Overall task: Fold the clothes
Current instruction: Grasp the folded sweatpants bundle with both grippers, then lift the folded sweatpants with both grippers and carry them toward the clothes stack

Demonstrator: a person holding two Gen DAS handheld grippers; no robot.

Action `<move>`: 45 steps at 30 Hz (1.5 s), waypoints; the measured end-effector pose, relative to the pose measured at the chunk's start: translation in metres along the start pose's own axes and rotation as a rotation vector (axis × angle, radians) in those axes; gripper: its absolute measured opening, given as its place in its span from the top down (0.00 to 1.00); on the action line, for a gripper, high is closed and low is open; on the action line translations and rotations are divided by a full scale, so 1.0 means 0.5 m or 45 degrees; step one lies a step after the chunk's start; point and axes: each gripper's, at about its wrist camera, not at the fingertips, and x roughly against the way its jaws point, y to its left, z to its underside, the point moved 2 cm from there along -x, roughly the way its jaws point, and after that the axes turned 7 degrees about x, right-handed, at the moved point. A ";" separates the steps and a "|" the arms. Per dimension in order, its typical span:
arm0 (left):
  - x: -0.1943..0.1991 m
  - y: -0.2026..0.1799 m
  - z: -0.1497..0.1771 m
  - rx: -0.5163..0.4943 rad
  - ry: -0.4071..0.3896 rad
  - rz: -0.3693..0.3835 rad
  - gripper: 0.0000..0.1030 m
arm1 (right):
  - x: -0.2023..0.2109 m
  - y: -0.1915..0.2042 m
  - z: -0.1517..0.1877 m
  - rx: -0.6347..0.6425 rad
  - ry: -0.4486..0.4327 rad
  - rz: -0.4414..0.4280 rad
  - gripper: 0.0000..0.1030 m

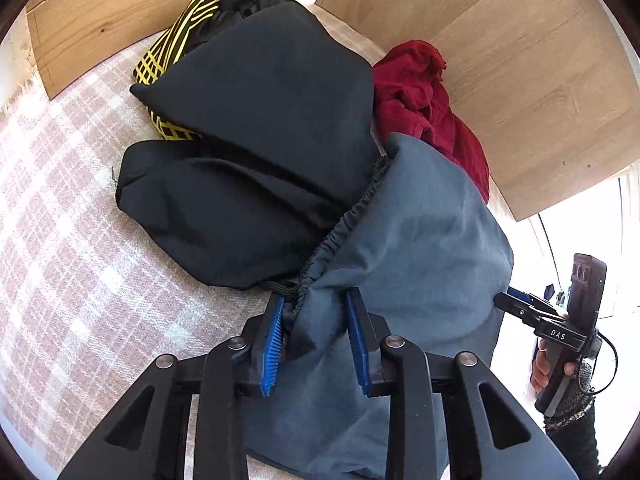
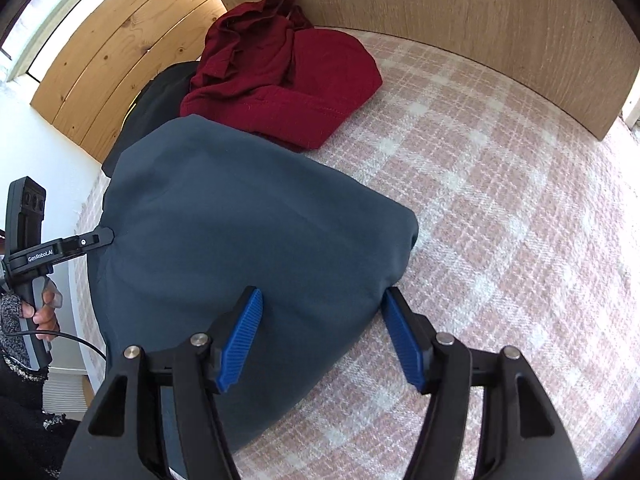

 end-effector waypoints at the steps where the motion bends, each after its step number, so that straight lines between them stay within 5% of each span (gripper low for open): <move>1: 0.000 0.001 0.000 0.001 0.005 0.000 0.68 | 0.008 -0.005 0.003 -0.021 -0.017 -0.005 0.40; 6: -0.014 -0.007 0.004 -0.021 0.013 -0.023 0.61 | -0.010 0.004 0.007 -0.049 0.017 -0.043 0.38; 13: -0.012 -0.024 0.009 -0.121 -0.013 -0.043 0.72 | -0.030 0.080 0.002 0.155 -0.031 0.107 0.34; 15: -0.009 -0.024 0.011 -0.130 -0.025 -0.036 0.75 | -0.026 0.088 0.002 0.170 -0.053 0.092 0.49; 16: -0.007 -0.025 0.012 -0.133 -0.032 -0.033 0.76 | -0.024 0.091 0.001 0.168 -0.057 0.070 0.71; 17: -0.005 -0.027 0.013 -0.136 -0.039 -0.031 0.78 | -0.022 0.094 0.000 0.167 -0.061 0.047 0.82; 29: 0.061 -0.029 0.071 -0.152 -0.074 0.107 0.85 | 0.111 0.159 0.020 0.122 -0.226 -0.050 0.86; 35: 0.076 -0.042 0.071 -0.167 -0.076 0.209 0.87 | 0.143 0.193 0.020 0.128 -0.236 0.019 0.87; 45: 0.165 -0.176 0.096 -0.449 -0.069 0.412 0.88 | 0.332 0.227 0.107 0.028 -0.409 0.240 0.87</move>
